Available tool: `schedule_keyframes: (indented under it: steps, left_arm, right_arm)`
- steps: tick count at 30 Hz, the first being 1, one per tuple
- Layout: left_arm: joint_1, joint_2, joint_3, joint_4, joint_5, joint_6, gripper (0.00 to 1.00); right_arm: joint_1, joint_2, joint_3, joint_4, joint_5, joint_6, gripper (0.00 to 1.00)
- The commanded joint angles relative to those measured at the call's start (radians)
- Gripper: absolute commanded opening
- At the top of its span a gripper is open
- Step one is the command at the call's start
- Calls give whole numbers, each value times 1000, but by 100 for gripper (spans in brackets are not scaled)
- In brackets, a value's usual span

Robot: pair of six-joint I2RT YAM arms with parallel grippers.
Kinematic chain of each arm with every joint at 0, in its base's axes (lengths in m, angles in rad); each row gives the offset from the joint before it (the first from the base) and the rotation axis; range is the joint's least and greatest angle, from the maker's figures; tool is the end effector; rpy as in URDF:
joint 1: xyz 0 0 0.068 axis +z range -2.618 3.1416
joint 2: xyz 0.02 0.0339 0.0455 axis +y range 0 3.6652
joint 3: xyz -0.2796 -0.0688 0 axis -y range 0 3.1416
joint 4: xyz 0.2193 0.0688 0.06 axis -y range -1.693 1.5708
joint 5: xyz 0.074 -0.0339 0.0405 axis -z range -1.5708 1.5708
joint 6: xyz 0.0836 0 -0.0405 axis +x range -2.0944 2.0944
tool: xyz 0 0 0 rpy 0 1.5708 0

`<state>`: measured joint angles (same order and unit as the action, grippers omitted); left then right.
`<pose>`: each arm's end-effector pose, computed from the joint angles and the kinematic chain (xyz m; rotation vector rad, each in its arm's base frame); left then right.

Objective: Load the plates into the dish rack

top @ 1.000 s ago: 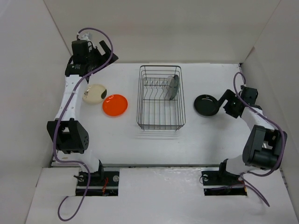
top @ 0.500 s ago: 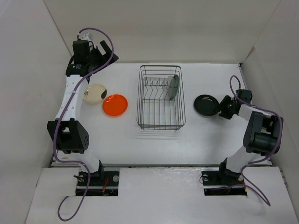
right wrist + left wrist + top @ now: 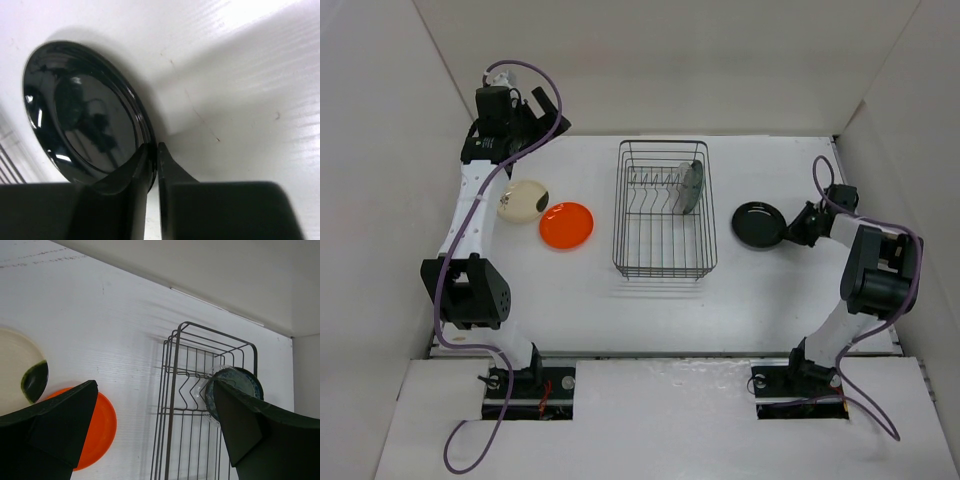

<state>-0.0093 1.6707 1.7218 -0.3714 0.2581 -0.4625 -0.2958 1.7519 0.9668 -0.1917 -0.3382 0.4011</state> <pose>0.4106 -0.0252 0.4141 -0.2549 1.9028 -0.5636 0.3462 -0.0765 0.1493 0.7389 2.4210 0.4717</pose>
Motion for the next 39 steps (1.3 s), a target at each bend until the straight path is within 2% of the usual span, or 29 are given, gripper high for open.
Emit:
schedule_keyframes:
  steps: [1, 3, 4, 11, 16, 19, 23, 24, 27, 28, 30, 31, 32, 36, 39]
  left_arm:
    - [0, -54, 12, 2, -22, 2, 100]
    - [0, -54, 12, 2, -22, 2, 100]
    - [0, -54, 12, 2, -22, 2, 100]
    - [0, -72, 1, 2, -31, 2, 100]
    - [0, -72, 1, 12, -22, 2, 100]
    - [0, -72, 1, 12, -45, 2, 100]
    - [0, -72, 1, 12, -71, 2, 100]
    - [0, -72, 1, 3, -95, 2, 100]
    - [0, -81, 1, -9, -150, -17, 100]
    - [0, -81, 1, -20, -166, -27, 100]
    - [0, -72, 1, -33, -210, -39, 100]
    - [0, -72, 12, -47, -224, -48, 100]
    - [0, -72, 12, -47, -235, -48, 100]
    - [0, -72, 12, -69, -267, -48, 100]
    - [0, -72, 30, -89, -313, -48, 100]
  right_arm:
    - [-5, 15, 62, -34, 5, 5, 13]
    - [-5, 26, 72, -44, 5, 5, 7]
    - [-5, 35, 72, -45, 5, 5, 0]
    - [-5, 9, 70, -20, 22, 48, 0]
    - [49, -199, 59, -14, 88, 131, 0]
    - [164, -357, 114, -112, 331, 162, 0]
    - [286, -481, 219, -250, 595, 193, 0]
    - [364, -498, 243, -276, 731, 202, 0]
    - [495, -523, 361, -392, 917, 202, 0]
    - [585, -514, 395, -419, 1032, 211, 0]
    - [680, -464, 505, -497, 1141, 211, 0]
    - [780, -430, 551, -532, 1270, 211, 0]
    - [826, -389, 603, -572, 1325, 222, 0]
    - [955, -107, 946, -825, 1496, 272, 0]
    - [1012, 24, 1105, -919, 1562, 292, 0]
